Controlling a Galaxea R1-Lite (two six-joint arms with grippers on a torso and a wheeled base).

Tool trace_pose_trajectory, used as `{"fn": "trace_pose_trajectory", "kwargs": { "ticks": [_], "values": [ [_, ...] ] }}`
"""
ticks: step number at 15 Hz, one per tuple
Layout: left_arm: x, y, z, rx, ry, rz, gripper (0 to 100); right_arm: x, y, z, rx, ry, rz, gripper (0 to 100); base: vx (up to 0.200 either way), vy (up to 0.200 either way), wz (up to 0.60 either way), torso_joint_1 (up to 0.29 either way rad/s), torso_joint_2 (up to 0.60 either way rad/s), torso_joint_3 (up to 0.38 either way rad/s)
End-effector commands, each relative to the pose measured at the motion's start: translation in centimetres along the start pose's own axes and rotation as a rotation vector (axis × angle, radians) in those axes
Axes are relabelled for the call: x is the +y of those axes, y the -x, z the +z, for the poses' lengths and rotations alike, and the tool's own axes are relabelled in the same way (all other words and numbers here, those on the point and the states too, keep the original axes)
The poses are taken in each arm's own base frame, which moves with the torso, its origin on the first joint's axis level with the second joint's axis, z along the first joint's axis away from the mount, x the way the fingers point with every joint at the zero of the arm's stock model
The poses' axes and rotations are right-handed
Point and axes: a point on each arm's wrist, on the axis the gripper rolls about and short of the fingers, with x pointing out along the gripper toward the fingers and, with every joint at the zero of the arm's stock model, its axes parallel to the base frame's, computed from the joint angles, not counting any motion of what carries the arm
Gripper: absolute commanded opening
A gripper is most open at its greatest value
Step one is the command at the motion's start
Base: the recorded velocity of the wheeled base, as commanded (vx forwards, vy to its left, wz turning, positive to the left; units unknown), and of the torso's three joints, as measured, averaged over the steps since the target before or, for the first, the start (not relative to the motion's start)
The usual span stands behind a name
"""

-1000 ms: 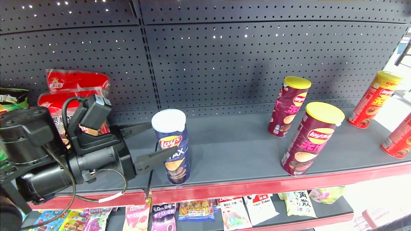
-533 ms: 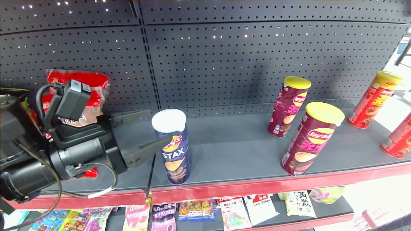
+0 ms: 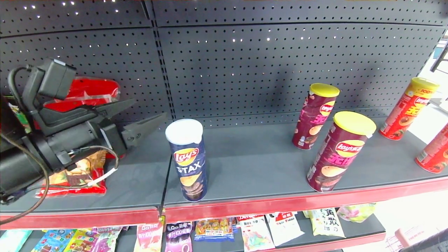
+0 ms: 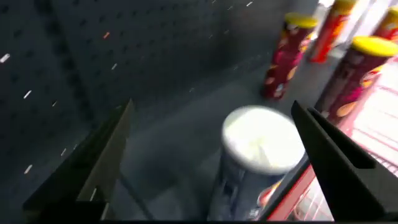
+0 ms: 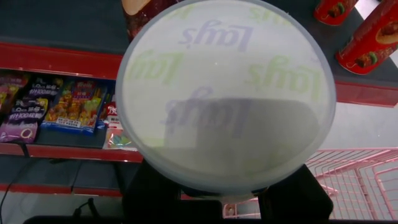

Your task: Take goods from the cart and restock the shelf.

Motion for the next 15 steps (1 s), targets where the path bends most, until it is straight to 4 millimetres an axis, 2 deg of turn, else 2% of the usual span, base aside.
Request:
{"fn": "trace_pose_trajectory", "kwargs": {
  "ticks": [1,2,3,4,5,10,15],
  "values": [
    [-1.0,4.7,1.3,0.066,-0.018,0.168,100,-0.2,-0.7,1.2,0.038,0.050,-0.029,0,0.000,0.000,0.00,0.000,0.00,0.000],
    [-1.8,7.4,1.1,0.151,-0.035,0.228,100,-0.1,-1.1,1.6,0.047,0.058,0.002,0,0.000,0.000,0.00,0.000,0.00,0.000],
    [-2.7,9.9,0.7,0.228,-0.035,0.211,100,-0.1,-1.3,1.6,0.056,0.056,0.020,0,0.000,0.000,0.00,0.000,0.00,0.000],
    [-3.2,11.7,0.0,0.313,-0.043,0.207,100,-0.1,-1.3,1.7,0.052,0.052,0.026,0,0.000,0.000,0.00,0.000,0.00,0.000],
    [-3.3,12.6,-0.4,0.327,-0.050,0.229,100,-0.1,-1.2,1.8,0.047,0.052,0.026,0,0.000,0.000,0.00,0.000,0.00,0.000],
    [-2.6,12.1,-0.4,0.311,-0.061,0.325,100,-0.1,-1.2,1.6,0.057,0.058,0.032,0,0.000,0.000,0.00,0.000,0.00,0.000],
    [-2.2,11.2,-0.4,0.292,-0.068,0.335,100,-0.1,-1.2,1.6,0.057,0.058,0.031,0,0.000,0.000,0.00,0.000,0.00,0.000]
  ]
}}
